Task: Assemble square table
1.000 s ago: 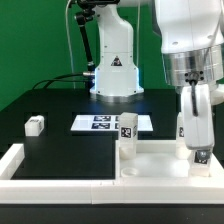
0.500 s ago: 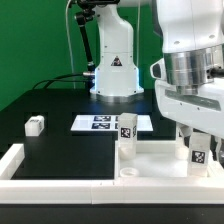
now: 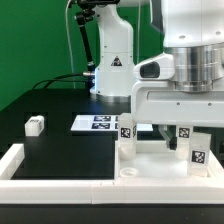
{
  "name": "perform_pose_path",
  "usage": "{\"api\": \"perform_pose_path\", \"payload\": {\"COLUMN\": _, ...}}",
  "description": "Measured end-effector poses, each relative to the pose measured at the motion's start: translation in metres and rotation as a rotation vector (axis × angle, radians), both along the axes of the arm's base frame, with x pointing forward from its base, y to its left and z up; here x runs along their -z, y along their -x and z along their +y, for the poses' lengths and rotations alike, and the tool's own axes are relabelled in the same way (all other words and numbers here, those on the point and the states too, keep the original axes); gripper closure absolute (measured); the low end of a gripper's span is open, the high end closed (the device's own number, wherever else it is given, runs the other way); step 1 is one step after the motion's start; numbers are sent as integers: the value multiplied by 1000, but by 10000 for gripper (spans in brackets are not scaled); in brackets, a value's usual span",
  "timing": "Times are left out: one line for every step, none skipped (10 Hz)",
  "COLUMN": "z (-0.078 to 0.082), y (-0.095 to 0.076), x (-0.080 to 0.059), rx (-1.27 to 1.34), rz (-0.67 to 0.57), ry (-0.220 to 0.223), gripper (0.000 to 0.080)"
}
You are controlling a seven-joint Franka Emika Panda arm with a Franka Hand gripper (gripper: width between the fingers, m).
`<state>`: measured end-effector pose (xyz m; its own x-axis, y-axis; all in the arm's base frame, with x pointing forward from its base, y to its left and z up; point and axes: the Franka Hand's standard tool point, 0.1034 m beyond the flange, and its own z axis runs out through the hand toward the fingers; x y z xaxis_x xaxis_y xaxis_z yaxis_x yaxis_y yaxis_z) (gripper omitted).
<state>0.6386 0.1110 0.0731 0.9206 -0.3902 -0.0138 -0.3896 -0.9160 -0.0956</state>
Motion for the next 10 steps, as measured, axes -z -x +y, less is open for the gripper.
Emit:
{"api": "perform_pose_path", "payload": {"z": 1, "y": 1, "x": 1, "rx": 23, "rz": 2, "ry": 0, "gripper": 151}}
{"api": "perform_pose_path", "payload": {"z": 0, "y": 1, "x": 1, "rx": 36, "rz": 3, "ry": 0, "gripper": 151}}
{"api": "perform_pose_path", "payload": {"z": 0, "y": 1, "x": 1, "rx": 37, "rz": 3, "ry": 0, "gripper": 279}}
{"api": "perform_pose_path", "payload": {"z": 0, "y": 1, "x": 1, "rx": 71, "rz": 6, "ry": -1, "gripper": 413}}
{"api": "perform_pose_path", "payload": {"z": 1, "y": 1, "x": 1, "rx": 166, "rz": 15, "ry": -5, "gripper": 413}}
{"api": "perform_pose_path", "payload": {"z": 0, "y": 1, "x": 2, "rx": 242, "rz": 23, "ry": -7, "gripper": 511}}
{"api": "perform_pose_path", "payload": {"z": 0, "y": 1, "x": 2, "rx": 312, "rz": 30, "ry": -8, "gripper": 511}}
{"api": "perform_pose_path", "payload": {"z": -1, "y": 1, "x": 2, "rx": 393, "rz": 38, "ry": -9, "gripper": 511}}
{"api": "perform_pose_path", "payload": {"z": -2, "y": 2, "x": 3, "rx": 543, "rz": 52, "ry": -13, "gripper": 511}}
{"api": "perform_pose_path", "payload": {"z": -4, "y": 4, "x": 3, "rx": 727, "rz": 70, "ry": -29, "gripper": 511}}
